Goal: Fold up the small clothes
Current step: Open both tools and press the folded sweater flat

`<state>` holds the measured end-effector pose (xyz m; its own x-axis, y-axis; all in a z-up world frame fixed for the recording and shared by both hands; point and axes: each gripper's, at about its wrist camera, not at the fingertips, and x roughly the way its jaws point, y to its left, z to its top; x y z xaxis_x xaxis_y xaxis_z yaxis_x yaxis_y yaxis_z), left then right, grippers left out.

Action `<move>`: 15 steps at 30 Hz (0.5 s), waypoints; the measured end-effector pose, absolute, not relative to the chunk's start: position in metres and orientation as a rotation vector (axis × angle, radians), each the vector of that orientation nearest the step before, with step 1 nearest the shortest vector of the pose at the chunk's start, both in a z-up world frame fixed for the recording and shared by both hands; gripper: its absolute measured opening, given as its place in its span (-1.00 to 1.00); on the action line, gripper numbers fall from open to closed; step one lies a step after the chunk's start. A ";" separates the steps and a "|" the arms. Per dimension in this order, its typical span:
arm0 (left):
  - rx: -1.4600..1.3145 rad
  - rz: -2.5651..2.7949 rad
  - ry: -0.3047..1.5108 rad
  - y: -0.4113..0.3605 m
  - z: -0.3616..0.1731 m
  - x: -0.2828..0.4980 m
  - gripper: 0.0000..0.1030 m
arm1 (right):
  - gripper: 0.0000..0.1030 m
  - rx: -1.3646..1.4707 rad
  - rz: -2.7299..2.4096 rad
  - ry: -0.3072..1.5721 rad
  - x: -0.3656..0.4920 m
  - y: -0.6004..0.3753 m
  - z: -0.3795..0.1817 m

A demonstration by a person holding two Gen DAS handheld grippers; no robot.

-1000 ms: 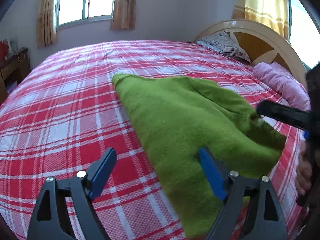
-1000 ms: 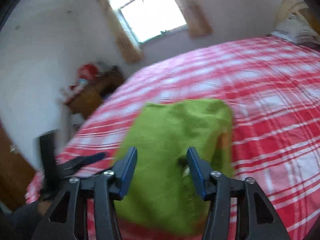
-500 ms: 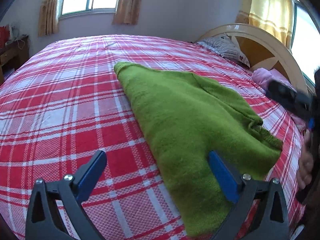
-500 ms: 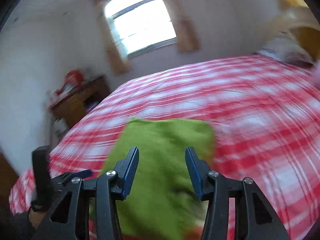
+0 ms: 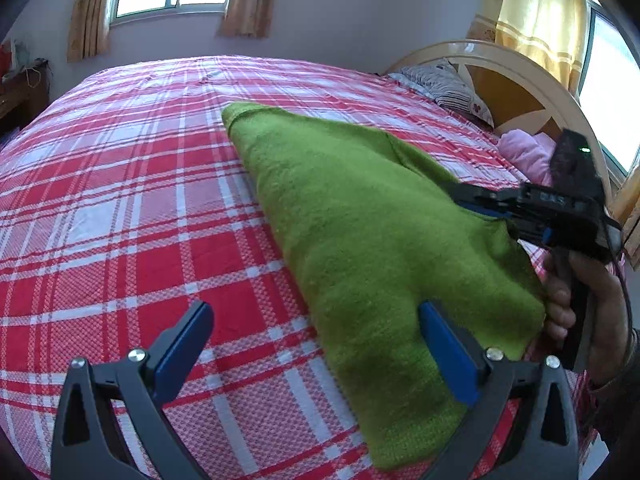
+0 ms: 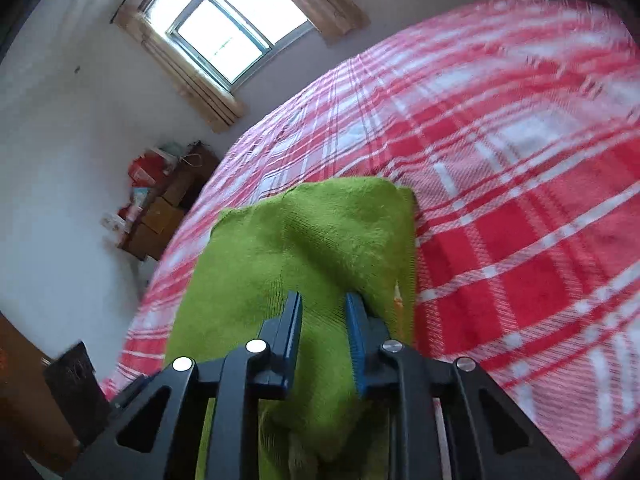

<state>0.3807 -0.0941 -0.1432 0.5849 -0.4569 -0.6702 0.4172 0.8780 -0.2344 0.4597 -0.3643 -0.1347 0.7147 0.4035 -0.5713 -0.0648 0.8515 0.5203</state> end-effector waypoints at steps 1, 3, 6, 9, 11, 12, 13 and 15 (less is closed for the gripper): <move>-0.057 -0.509 0.799 -0.094 -0.143 0.381 1.00 | -0.52 0.434 0.250 0.715 0.450 -0.357 -0.126; -0.057 -0.508 0.801 -0.094 -0.143 0.381 1.00 | -0.52 0.363 0.282 0.667 0.433 -0.345 -0.110; -0.044 -0.502 0.797 -0.095 -0.143 0.380 1.00 | -0.52 0.255 0.311 0.695 0.417 -0.327 -0.102; -0.031 -0.501 0.799 -0.097 -0.143 0.380 1.00 | -0.54 0.208 0.300 0.746 0.410 -0.329 -0.118; -0.026 -0.501 0.802 -0.099 -0.143 0.381 1.00 | -0.54 0.240 0.316 0.734 0.404 -0.339 -0.124; -0.026 -0.501 0.803 -0.099 -0.143 0.381 1.00 | -0.54 0.263 0.320 0.735 0.402 -0.343 -0.125; -0.026 -0.502 0.808 -0.100 -0.143 0.381 1.00 | -0.54 0.269 0.320 0.736 0.403 -0.345 -0.126; -0.030 -0.496 0.818 -0.101 -0.141 0.382 1.00 | -0.54 0.253 0.320 0.736 0.400 -0.344 -0.128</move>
<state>0.3823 -0.1012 -0.1410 0.5765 -0.4354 -0.6914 0.4124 0.8855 -0.2138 0.4002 -0.3443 -0.1283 0.6965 0.3714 -0.6140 -0.1960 0.9215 0.3352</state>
